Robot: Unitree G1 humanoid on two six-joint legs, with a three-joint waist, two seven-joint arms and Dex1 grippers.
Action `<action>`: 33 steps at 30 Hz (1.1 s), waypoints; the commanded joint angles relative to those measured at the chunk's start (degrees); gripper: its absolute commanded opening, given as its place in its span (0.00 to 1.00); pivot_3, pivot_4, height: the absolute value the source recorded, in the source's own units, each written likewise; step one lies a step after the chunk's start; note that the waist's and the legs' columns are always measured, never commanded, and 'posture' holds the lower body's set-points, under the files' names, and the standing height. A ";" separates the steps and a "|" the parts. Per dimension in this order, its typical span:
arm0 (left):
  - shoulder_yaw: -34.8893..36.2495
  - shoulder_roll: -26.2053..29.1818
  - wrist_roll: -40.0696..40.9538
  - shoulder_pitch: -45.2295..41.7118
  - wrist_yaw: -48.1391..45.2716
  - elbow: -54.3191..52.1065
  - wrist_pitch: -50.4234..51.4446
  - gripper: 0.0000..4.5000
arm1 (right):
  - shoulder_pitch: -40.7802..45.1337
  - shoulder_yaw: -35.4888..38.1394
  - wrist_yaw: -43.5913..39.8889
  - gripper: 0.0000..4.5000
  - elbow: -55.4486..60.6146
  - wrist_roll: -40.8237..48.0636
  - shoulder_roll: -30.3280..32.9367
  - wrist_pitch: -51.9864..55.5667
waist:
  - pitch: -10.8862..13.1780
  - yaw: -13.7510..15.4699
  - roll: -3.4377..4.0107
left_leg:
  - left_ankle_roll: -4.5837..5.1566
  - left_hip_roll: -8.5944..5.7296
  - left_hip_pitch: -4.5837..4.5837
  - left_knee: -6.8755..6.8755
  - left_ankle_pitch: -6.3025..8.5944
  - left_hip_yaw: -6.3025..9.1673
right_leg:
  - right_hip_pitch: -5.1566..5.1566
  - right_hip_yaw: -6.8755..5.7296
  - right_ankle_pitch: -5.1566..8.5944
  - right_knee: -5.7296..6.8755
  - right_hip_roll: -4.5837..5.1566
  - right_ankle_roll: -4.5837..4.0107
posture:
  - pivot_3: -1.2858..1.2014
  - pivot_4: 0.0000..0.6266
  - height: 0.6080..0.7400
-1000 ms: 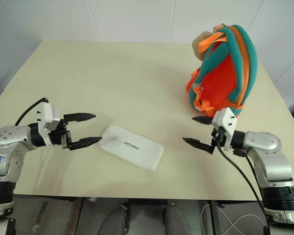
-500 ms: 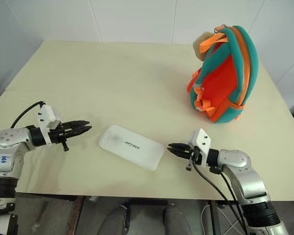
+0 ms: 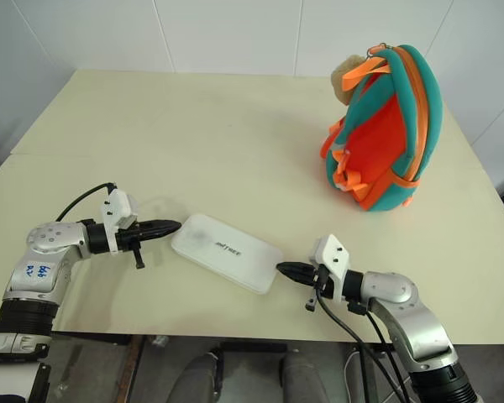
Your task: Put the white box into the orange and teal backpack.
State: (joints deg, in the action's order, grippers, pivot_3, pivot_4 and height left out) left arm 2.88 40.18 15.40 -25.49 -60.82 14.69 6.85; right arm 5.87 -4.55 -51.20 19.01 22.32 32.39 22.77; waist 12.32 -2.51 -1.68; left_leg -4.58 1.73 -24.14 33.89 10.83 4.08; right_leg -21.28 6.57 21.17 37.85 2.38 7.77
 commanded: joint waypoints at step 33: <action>-4.17 -5.29 1.12 3.67 -0.46 -9.00 4.30 0.00 | 5.81 2.40 -2.63 0.00 -6.53 -0.62 2.77 -1.01 | 0.00 1.01 -0.01 | 0.00 -0.02 0.02 0.09 0.00 0.01 | 0.09 -0.02 -0.02 -0.02 0.02 0.03 | 0.52 0.24 1.00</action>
State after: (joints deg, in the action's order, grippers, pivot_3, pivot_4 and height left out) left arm 1.97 36.50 15.18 -22.03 -60.14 9.76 10.83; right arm 10.70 -1.96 -52.20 11.74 21.18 35.32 24.16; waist 12.31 -1.50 -1.69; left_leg -4.57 1.70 -24.13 33.99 10.83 4.10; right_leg -21.17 6.55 21.15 37.82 2.40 7.81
